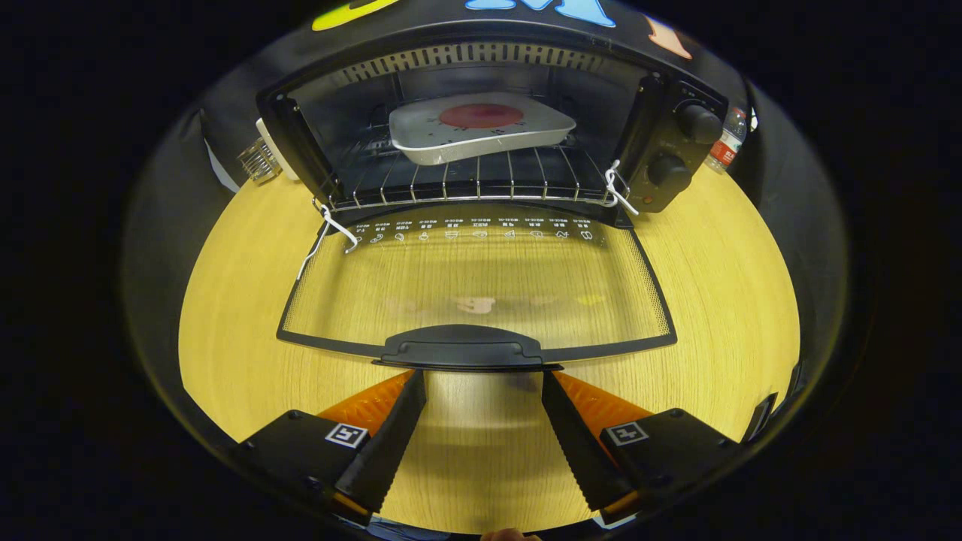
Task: Open the toaster oven, put the food inside, and close the toaster oven door.
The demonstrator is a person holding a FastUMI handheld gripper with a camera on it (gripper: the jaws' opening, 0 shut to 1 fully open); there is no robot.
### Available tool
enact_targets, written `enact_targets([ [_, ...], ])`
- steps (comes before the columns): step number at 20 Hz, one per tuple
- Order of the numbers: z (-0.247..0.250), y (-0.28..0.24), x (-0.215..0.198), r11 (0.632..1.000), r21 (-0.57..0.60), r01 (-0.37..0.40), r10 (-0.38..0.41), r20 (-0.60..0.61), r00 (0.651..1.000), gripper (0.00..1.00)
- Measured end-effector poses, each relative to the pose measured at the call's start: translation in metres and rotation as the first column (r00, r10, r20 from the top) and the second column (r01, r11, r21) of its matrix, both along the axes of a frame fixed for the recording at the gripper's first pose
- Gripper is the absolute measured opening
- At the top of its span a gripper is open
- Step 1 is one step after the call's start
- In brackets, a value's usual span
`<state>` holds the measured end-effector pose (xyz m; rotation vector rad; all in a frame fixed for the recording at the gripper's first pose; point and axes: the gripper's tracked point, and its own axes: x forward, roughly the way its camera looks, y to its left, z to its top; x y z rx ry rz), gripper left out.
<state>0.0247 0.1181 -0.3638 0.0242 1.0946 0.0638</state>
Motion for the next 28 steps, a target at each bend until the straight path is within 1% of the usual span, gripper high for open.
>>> enact_targets([
  [4, 0.008, -0.002, -0.003, 0.999, -0.005, -0.032, 0.032, 0.032, 0.999, 0.99],
  [11, 0.039, -0.005, -0.006, 1.0, 0.018, -0.012, 0.01, 0.125, 0.992, 0.99],
  [14, 0.058, -0.007, -0.006, 1.0, 0.007, -0.027, 0.025, 0.175, 0.984, 0.99],
  [17, 0.085, -0.012, 0.006, 1.0, 0.001, -0.021, 0.02, 0.27, 0.963, 0.99],
  [19, 0.097, -0.009, 0.014, 0.999, 0.029, -0.015, 0.006, 0.308, 0.951, 0.99],
  [21, 0.108, -0.011, 0.021, 1.0, 0.019, -0.01, 0.003, 0.343, 0.939, 0.99],
  [25, 0.144, -0.02, 0.032, 0.999, -0.025, -0.034, 0.042, 0.43, 0.902, 0.99],
  [26, 0.154, -0.024, 0.037, 0.998, -0.043, -0.045, 0.06, 0.461, 0.885, 0.99],
  [28, 0.187, -0.035, 0.049, 0.995, -0.082, -0.053, 0.089, 0.538, 0.838, 0.99],
])
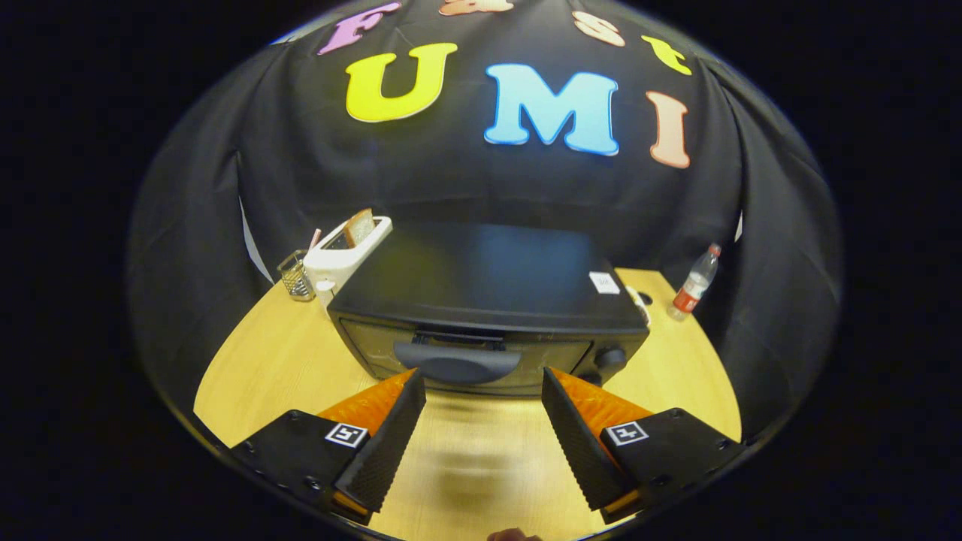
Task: Open the toaster oven, put the food inside, and close the toaster oven door.
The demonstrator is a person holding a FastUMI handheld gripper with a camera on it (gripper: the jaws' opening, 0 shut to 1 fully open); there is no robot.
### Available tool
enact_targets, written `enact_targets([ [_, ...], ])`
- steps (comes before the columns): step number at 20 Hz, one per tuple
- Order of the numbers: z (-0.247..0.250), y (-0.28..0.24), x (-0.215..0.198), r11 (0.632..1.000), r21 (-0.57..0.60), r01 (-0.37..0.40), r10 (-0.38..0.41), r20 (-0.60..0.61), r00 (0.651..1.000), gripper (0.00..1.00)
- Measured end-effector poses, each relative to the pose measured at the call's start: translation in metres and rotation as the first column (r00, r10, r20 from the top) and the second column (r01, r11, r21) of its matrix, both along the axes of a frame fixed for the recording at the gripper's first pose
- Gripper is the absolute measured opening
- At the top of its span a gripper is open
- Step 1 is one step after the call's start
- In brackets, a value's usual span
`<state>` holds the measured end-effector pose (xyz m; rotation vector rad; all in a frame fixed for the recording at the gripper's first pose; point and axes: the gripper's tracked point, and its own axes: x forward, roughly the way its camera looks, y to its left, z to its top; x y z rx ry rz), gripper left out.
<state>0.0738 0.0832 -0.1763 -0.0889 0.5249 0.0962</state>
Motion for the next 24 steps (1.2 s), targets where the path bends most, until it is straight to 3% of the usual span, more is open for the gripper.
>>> enact_targets([
  [6, 0.083, -0.049, 0.017, 0.997, -0.007, 0.082, -0.078, 0.249, 0.965, 0.99],
  [11, 0.129, -0.061, 0.011, 0.999, -0.015, 0.046, -0.037, 0.38, 0.924, 0.98],
  [15, 0.161, -0.071, -0.017, 0.998, 0.057, 0.037, -0.058, 0.425, 0.903, 0.99],
  [20, 0.205, -0.103, -0.078, 0.994, 0.094, 0.064, -0.104, 0.514, 0.851, 0.98],
  [24, 0.202, -0.135, -0.113, 0.986, 0.12, 0.114, -0.159, 0.491, 0.857, 0.98],
])
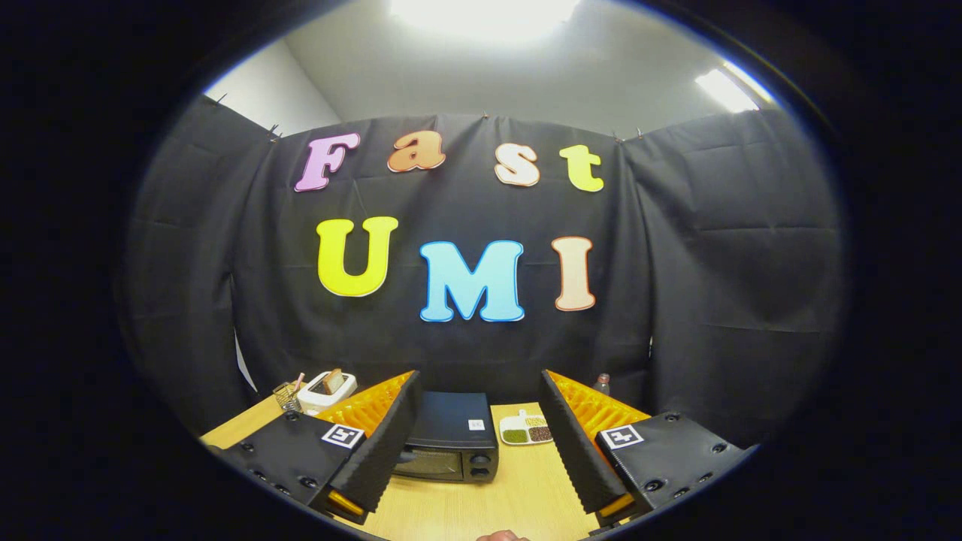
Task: Open the toaster oven, put the food inside, and close the toaster oven door.
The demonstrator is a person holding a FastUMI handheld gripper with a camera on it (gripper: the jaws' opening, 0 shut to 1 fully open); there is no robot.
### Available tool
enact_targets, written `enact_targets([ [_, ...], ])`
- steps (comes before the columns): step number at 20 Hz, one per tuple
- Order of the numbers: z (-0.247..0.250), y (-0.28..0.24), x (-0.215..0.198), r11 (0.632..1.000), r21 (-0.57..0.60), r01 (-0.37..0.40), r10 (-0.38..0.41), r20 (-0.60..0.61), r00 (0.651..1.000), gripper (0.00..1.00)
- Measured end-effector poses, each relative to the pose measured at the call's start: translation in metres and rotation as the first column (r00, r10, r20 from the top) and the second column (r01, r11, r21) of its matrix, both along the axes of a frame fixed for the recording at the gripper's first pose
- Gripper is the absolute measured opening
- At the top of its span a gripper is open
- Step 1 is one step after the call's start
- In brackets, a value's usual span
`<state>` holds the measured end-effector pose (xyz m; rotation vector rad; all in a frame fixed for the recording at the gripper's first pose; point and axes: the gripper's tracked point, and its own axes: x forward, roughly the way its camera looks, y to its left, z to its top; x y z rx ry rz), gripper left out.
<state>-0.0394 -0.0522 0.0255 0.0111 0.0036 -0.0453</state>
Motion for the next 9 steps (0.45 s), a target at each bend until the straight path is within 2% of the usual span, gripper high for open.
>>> enact_targets([
  [5, -0.014, -0.024, -0.017, 0.999, -0.021, 0.027, -0.027, -0.024, 0.999, 0.98],
  [9, -0.024, -0.029, 0.003, 0.999, 0.007, 0.033, -0.032, -0.043, 0.999, 0.98],
])
